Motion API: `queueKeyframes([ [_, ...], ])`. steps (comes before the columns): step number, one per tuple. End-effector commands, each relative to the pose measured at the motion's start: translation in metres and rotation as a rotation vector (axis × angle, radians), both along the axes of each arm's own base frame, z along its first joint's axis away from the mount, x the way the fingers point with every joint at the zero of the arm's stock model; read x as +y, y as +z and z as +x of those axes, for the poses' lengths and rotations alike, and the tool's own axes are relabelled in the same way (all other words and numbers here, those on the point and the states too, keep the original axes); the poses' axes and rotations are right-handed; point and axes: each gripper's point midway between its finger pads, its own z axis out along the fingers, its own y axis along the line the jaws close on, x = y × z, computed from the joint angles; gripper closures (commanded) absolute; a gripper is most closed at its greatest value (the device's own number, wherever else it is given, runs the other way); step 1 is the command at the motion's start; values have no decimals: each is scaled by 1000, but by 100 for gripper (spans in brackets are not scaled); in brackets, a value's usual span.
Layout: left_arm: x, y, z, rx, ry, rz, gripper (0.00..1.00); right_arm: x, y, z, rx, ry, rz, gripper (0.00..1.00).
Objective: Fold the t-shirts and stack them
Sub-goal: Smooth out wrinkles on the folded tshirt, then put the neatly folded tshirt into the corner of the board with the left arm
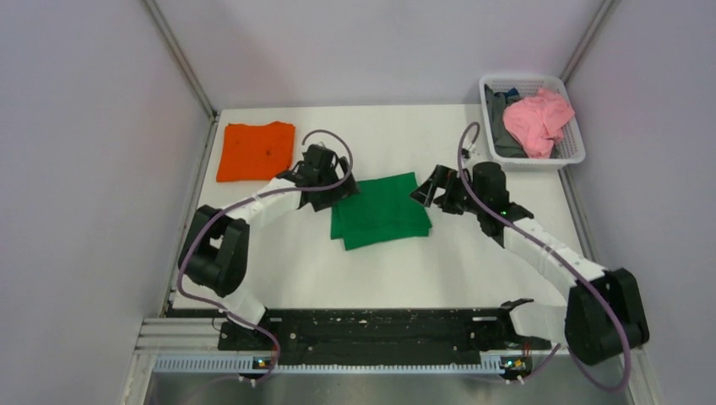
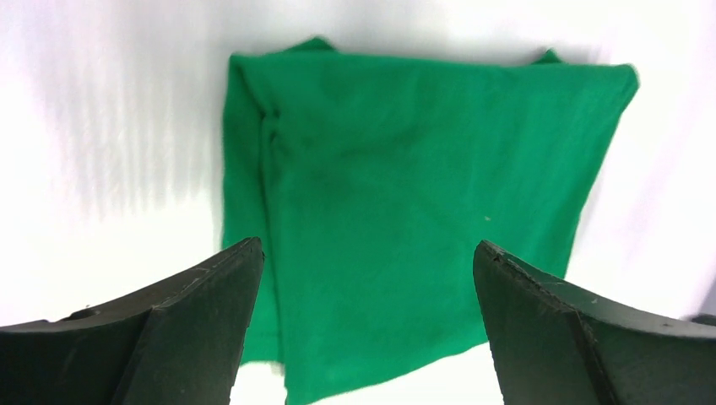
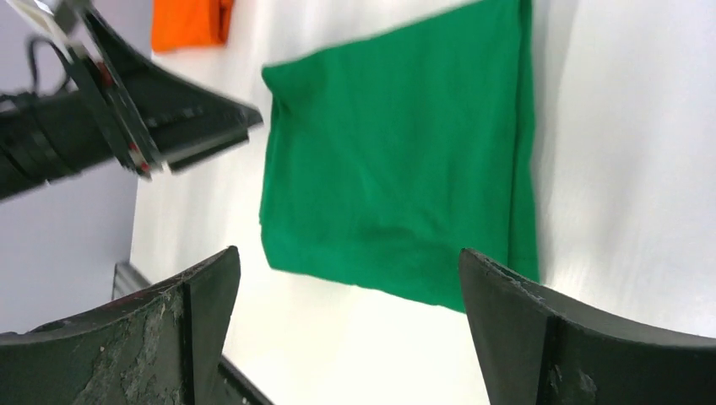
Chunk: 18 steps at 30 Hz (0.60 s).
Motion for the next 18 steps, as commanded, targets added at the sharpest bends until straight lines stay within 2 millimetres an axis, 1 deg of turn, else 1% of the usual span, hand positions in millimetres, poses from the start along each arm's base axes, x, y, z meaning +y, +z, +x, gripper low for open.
queueKeyframes([
  [1,30,-9,-26,44,100,133,1,-41,15,-5,-66,-153,-146,1],
  [3,25,-19,-31,77,83,118,3,-53,10,-15,-61,-186,-173,1],
  [6,14,-32,-37,123,49,113,8,-63,10,-27,-71,-201,-199,1],
  [10,-3,-47,-41,158,10,126,13,-77,13,-37,-75,-229,-256,1],
  [13,-15,-58,-41,186,-7,125,17,-86,13,-41,-88,-254,-282,1],
  [16,-23,-71,-42,206,-10,168,26,-96,11,-43,-95,-291,-307,1],
  [18,-27,-75,-39,207,2,223,30,-100,10,-43,-96,-306,-318,1],
])
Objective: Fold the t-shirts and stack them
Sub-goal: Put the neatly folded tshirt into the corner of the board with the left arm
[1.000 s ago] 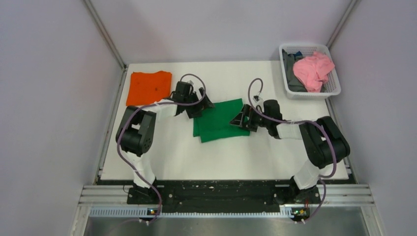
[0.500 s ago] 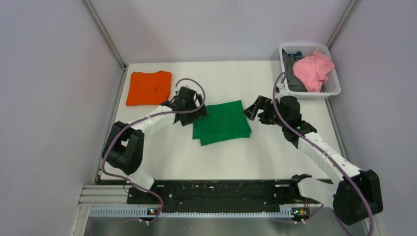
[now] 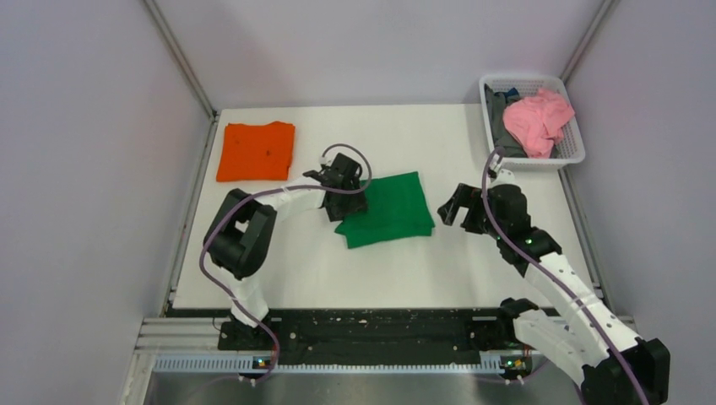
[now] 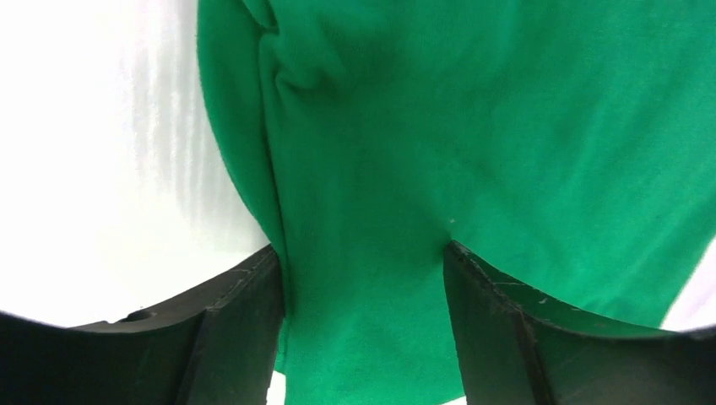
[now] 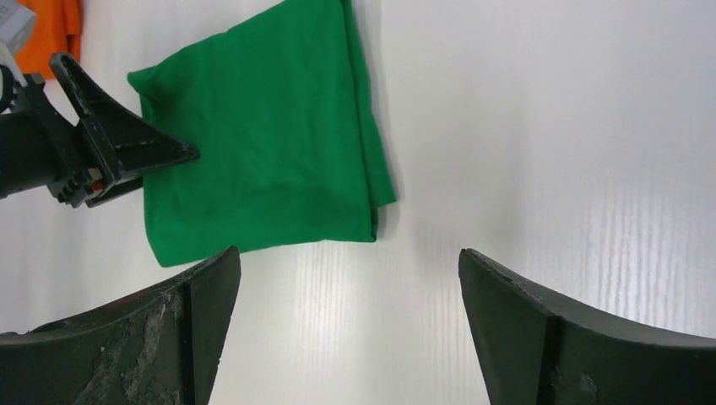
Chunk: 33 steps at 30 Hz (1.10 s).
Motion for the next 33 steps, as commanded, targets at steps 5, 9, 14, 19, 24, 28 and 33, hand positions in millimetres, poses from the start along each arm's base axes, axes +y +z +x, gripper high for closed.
queueKeyframes([
  [5,-12,-40,0,70,29,233,56,-28,-5,-3,-15,-109,-73,1],
  [9,-13,-49,10,92,39,300,100,-37,-3,-3,-31,-154,-89,1],
  [14,5,-17,38,-10,27,454,100,-51,1,-5,-49,-205,-125,1],
  [19,39,62,79,-242,-25,677,100,-57,2,-6,-49,-238,-134,1],
  [24,89,117,111,-368,-22,906,100,-59,1,-6,-47,-251,-133,1],
  [28,125,138,134,-391,-31,998,100,-59,0,-6,-44,-256,-129,1],
  [33,171,168,163,-430,-17,1086,100,-64,-1,-6,-42,-281,-144,1],
])
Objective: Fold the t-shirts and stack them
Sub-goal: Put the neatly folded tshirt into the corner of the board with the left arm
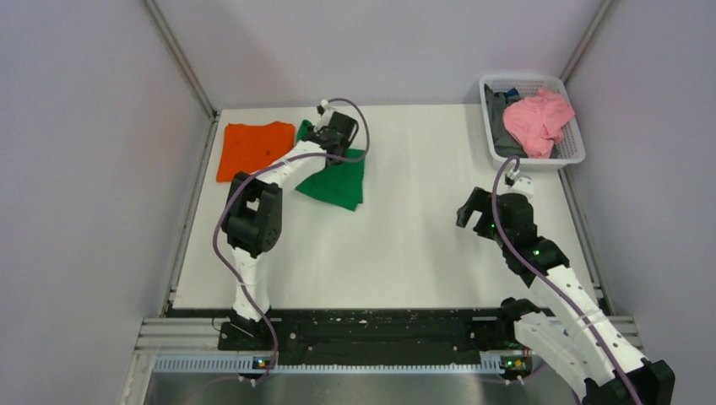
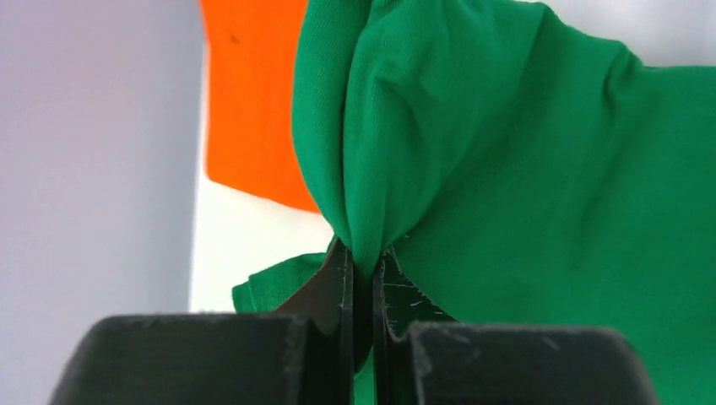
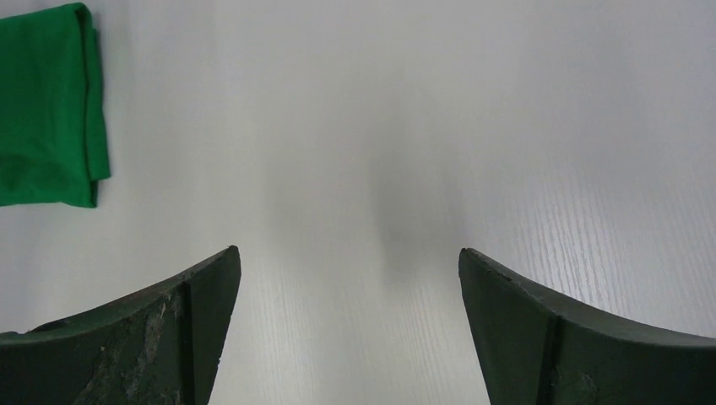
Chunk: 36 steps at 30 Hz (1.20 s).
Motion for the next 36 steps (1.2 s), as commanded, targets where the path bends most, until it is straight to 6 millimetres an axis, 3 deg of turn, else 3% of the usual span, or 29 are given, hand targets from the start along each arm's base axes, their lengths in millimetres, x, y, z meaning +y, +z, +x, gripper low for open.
queueKeyframes([
  [1,44,85,35,-175,7,111,100,-9,3,3,-18,-54,-9,1],
  [12,94,152,70,-287,8,228,100,-12,-7,6,15,-70,-31,1],
  [22,110,183,74,-302,10,292,100,-13,-9,7,20,-72,-43,1],
  [30,119,194,72,-322,13,254,100,-13,-9,7,20,-74,-44,1],
  [36,136,181,76,-302,31,223,100,-15,-11,8,24,-82,-51,1],
])
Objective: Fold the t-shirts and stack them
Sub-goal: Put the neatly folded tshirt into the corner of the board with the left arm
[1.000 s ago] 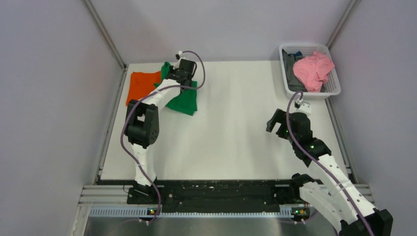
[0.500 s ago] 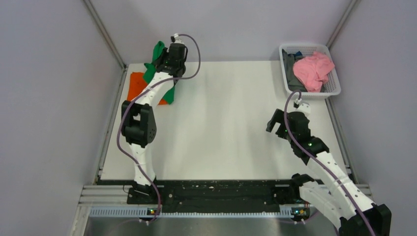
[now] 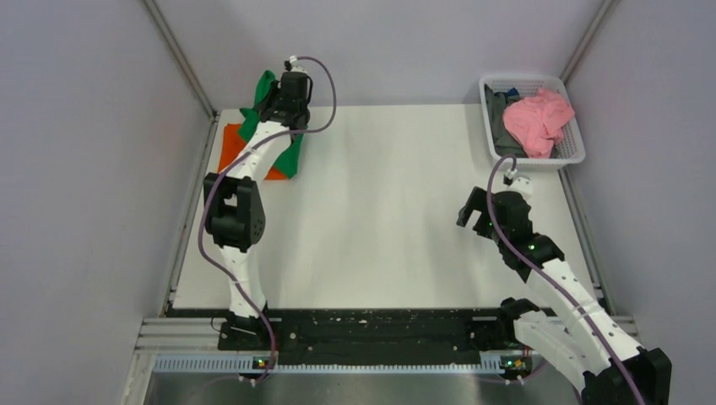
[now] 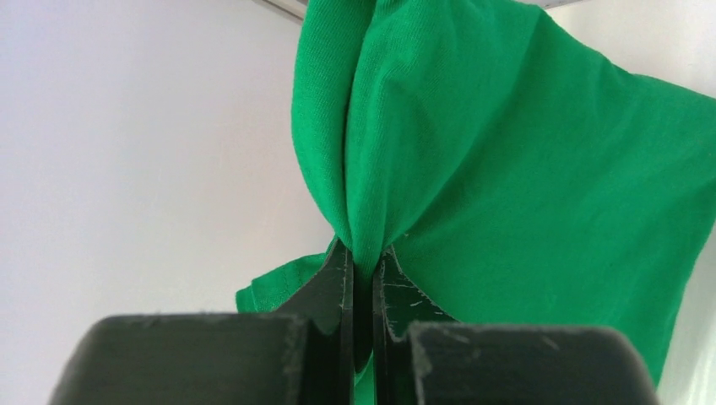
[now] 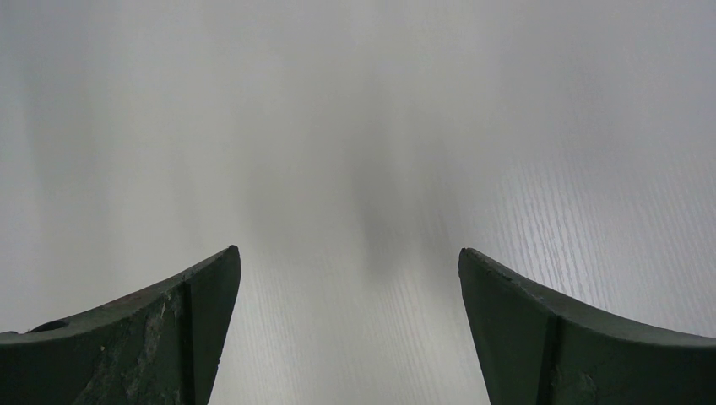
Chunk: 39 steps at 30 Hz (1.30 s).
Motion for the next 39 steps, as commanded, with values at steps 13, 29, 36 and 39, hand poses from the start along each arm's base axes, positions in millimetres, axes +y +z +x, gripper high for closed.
queueKeyframes([
  [13,77,-32,21,-57,23,-271,100,-13,-7,8,19,-52,-67,1],
  [29,154,-125,30,-9,155,-452,100,-16,-23,15,64,-72,-102,1],
  [36,171,-111,23,-63,294,-438,2,-13,-25,15,79,-61,-98,1],
  [39,175,-89,17,-150,353,-458,1,-14,-21,14,71,-63,-94,1],
])
